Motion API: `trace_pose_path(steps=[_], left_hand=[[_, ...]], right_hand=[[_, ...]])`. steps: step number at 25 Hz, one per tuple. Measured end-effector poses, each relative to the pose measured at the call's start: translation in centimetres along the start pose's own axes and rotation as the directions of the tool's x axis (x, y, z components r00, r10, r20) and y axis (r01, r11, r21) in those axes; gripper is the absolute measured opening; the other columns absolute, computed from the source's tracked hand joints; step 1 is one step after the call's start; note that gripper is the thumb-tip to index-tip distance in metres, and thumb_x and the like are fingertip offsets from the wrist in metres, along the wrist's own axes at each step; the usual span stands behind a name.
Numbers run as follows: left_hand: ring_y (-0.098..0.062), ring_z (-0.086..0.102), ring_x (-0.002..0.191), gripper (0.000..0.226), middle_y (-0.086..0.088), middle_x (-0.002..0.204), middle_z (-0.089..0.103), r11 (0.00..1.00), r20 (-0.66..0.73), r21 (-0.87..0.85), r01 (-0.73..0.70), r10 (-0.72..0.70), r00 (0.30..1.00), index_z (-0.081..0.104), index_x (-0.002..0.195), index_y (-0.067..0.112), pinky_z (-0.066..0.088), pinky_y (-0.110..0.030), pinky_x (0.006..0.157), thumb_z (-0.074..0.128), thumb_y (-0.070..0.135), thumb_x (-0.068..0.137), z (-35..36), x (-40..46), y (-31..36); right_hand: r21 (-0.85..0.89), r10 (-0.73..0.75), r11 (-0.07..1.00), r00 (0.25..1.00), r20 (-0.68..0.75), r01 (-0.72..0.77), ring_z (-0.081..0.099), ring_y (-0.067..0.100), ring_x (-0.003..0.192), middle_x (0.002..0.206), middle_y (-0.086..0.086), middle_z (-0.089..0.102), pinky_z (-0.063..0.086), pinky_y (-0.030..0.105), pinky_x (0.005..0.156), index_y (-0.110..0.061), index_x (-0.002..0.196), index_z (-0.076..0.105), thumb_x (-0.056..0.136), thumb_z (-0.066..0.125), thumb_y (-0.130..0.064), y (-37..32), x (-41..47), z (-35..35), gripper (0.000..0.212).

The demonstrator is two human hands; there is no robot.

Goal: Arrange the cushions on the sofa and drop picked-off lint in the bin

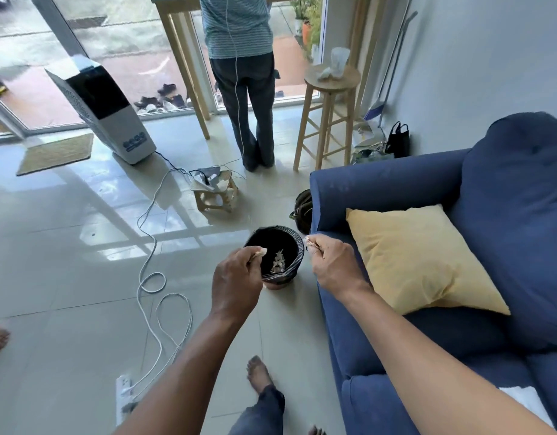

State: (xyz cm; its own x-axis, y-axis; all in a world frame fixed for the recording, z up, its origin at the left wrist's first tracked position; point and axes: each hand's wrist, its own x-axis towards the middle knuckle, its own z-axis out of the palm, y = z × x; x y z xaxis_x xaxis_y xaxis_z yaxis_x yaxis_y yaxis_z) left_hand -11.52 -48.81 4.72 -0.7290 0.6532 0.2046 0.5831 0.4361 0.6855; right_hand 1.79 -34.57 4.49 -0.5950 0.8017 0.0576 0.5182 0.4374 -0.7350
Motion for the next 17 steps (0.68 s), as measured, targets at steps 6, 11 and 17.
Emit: trace_pose_path(steps=[6,11,17], left_hand=[[-0.022,0.073,0.09,0.014,-0.001,0.097,0.08,0.997,0.031,0.009,0.078,-0.078,0.996,0.078,0.104,0.018,0.054,-0.029,0.081,0.069,0.017,0.093,3.1,10.1,-6.2],[-0.028,0.072,0.082,0.017,-0.004,0.089,0.079,0.985,0.18,0.09,0.147,-0.161,0.97,0.078,0.106,0.022,0.052,-0.035,0.071,0.065,0.026,0.097,7.4,17.7,-11.4],[-0.026,0.067,0.071,0.014,-0.003,0.075,0.074,0.954,0.284,0.162,0.25,-0.288,0.915,0.077,0.094,0.023,0.052,-0.035,0.068,0.063,0.027,0.095,15.8,23.5,-18.2]], right_hand=[[-0.036,0.069,0.997,0.995,0.072,-0.067,0.061,0.024,0.076,0.085,0.006,0.074,0.037,0.024,0.067,-0.015,0.1,0.072,0.098,0.055,-0.022,0.3,9.6,6.4,0.018],[-0.039,0.245,0.969,0.961,0.127,-0.242,0.06,0.02,0.071,0.069,-0.004,0.067,0.045,0.028,0.067,-0.021,0.097,0.073,0.096,0.057,-0.029,1.8,17.5,12.2,0.018],[-0.044,0.386,0.922,0.914,0.123,-0.383,0.069,0.021,0.09,0.096,-0.003,0.078,0.054,0.032,0.086,-0.022,0.102,0.077,0.093,0.061,-0.027,8.1,24.3,20.5,0.02]])
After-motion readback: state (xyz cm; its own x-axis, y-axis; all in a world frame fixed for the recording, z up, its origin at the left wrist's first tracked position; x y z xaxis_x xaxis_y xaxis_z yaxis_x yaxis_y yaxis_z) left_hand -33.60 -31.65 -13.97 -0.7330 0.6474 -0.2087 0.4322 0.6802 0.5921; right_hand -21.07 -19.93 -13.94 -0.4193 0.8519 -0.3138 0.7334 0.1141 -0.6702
